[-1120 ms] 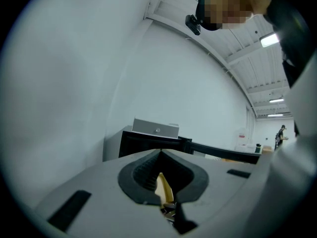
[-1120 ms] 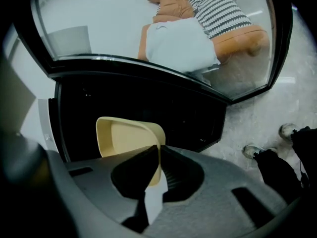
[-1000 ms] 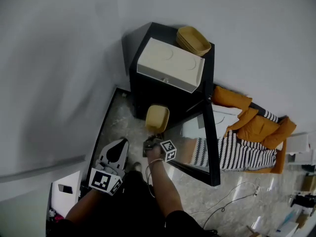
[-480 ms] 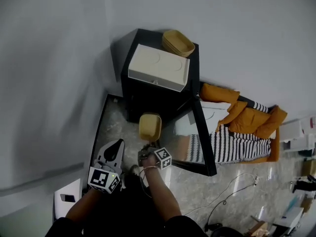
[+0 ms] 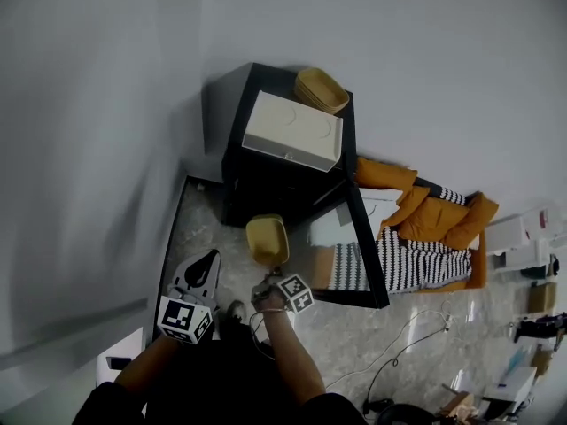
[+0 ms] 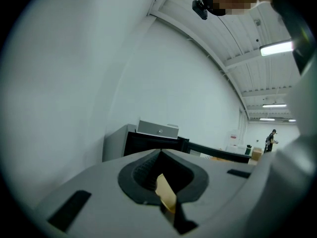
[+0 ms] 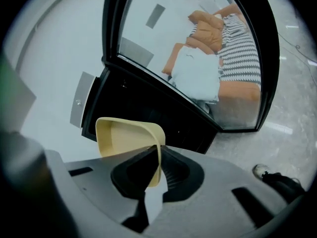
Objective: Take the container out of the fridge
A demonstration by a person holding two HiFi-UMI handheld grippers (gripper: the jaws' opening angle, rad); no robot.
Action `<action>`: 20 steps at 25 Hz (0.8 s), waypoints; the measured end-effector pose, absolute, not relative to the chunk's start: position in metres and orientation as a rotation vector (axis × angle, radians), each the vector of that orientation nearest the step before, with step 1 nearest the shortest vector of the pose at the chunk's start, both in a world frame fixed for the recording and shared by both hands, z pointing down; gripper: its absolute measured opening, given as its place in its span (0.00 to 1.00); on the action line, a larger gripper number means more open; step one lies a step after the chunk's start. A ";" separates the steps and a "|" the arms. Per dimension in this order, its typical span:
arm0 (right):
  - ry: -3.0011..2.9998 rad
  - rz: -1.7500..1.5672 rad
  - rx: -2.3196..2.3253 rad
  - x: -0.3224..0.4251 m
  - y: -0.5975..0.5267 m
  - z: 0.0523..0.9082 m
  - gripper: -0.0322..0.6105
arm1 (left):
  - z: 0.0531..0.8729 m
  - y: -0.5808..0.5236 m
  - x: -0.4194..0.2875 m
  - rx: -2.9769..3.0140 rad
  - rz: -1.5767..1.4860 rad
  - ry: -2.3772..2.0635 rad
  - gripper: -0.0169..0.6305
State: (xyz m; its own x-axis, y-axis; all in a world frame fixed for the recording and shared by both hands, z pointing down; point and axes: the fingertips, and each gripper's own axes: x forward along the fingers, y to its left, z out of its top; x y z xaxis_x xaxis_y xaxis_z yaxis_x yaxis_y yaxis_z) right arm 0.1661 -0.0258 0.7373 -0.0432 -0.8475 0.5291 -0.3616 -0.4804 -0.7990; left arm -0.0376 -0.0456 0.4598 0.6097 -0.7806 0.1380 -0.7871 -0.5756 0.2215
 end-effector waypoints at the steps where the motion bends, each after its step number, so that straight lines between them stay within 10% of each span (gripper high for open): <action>1: 1.302 -1.526 -1.841 0.166 -0.023 0.732 0.07 | 0.457 -0.045 -0.041 2.578 0.037 -1.282 0.03; 20: 1.922 -1.059 -2.259 0.162 0.008 0.618 0.07 | 0.456 -0.024 -0.066 2.601 0.017 -1.267 0.03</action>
